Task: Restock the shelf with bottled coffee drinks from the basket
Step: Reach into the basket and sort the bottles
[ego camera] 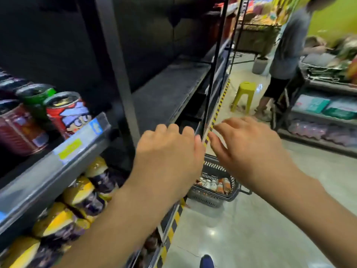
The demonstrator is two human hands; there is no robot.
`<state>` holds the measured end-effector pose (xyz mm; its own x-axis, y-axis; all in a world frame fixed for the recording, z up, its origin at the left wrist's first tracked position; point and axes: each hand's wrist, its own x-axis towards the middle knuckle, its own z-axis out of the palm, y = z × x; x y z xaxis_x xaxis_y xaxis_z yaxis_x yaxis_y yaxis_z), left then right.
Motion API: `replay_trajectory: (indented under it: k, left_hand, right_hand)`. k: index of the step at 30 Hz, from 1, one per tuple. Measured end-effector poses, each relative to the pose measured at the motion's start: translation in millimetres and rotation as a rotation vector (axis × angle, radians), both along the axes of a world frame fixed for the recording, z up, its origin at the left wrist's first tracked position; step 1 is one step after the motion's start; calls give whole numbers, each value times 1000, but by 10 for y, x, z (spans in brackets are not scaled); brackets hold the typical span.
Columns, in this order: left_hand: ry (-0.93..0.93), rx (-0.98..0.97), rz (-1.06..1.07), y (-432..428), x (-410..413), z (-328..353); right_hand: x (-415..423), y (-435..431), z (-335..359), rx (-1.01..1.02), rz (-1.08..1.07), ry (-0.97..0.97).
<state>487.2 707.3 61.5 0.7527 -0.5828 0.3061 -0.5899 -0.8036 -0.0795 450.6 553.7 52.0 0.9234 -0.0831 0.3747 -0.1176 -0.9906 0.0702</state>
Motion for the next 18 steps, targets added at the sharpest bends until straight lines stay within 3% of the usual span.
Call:
replay_trajectory:
  k: [3, 6, 15, 18]
  left_hand:
    - [-35, 121, -208, -575, 157, -357]
    - [63, 177, -315, -1153, 428, -789]
    - [549, 447, -121, -2920, 1725, -2332]
    - [619, 515, -62, -3421, 2152, -2775]
  right_hand:
    - [-80, -549, -334, -23, -136, 50]
    - [-6, -1058, -791, -14, -261, 120]
    - [1182, -2568, -2356, 207, -394, 525]
    - [1704, -3018, -2858, 289, -431, 648]
